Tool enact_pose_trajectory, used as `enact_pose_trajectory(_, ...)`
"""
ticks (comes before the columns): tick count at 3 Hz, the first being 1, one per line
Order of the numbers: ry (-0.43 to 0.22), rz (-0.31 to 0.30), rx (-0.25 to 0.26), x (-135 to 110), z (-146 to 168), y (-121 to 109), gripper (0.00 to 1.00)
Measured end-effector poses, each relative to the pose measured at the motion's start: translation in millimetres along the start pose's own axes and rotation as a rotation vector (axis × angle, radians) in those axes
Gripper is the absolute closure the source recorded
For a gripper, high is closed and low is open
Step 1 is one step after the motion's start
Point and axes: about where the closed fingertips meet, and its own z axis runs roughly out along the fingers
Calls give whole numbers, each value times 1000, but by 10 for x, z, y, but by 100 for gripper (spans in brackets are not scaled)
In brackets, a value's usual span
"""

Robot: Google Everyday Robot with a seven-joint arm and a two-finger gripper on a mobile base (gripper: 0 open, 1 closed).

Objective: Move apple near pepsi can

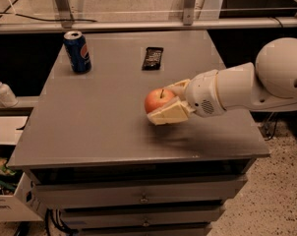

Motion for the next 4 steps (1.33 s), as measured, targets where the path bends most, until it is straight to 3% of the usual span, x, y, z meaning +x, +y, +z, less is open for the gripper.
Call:
enact_pose_trajectory(2,-5,-30,-16,-71,95,63,100)
enact_pose_trajectory(3,-5,-146,-40,-323,412,218,100)
enact_pose_trajectory(4,1,-287,-30,-646,839,250,100)
